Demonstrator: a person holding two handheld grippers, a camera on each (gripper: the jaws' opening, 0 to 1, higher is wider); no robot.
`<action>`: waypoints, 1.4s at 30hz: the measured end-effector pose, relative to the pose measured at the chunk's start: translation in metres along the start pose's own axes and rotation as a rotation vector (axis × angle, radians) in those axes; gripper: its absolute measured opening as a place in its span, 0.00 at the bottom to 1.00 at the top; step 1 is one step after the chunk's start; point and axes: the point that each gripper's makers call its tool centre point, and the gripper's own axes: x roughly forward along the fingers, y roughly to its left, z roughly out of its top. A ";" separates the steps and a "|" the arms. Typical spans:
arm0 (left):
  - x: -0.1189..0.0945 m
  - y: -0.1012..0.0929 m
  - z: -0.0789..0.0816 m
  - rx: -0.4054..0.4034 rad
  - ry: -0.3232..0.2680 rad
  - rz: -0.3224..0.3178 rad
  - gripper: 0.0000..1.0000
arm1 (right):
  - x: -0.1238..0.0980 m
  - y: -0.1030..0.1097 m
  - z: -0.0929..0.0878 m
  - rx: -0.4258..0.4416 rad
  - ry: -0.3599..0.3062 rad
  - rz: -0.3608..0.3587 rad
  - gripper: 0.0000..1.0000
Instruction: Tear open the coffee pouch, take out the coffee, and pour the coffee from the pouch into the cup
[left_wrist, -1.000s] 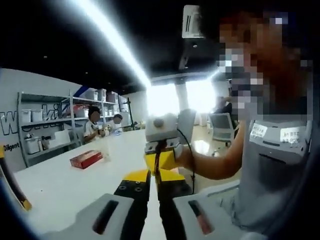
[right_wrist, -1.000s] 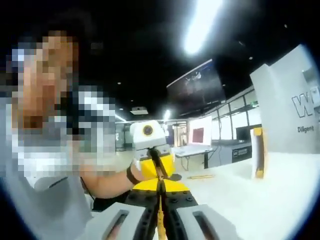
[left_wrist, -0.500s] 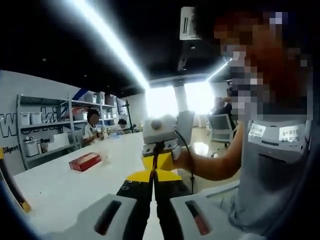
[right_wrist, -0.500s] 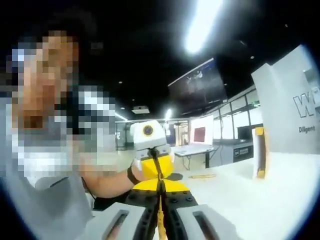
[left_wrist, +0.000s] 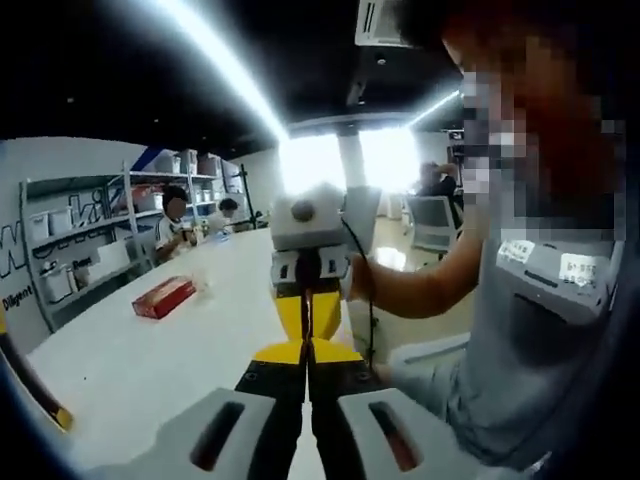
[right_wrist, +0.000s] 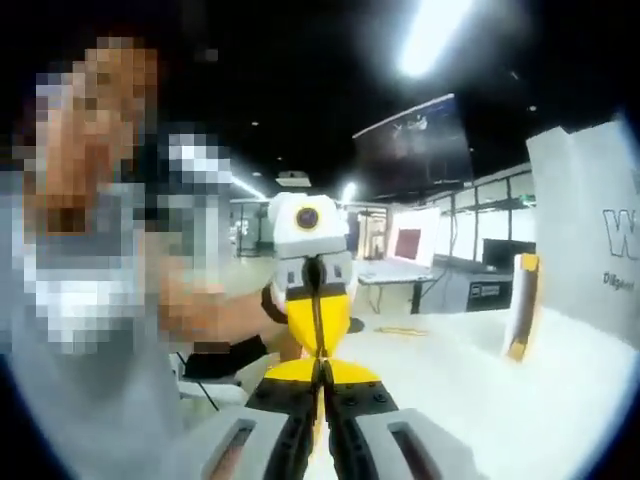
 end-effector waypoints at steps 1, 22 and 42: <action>0.000 0.000 0.001 0.004 0.010 -0.004 0.02 | 0.000 0.000 0.000 -0.005 0.014 0.001 0.04; 0.001 0.000 0.003 -0.009 -0.075 -0.019 0.04 | -0.006 -0.004 0.005 -0.043 0.044 -0.056 0.01; -0.009 0.002 0.022 -0.068 -0.236 -0.034 0.02 | -0.013 0.002 0.024 -0.018 -0.138 -0.014 0.03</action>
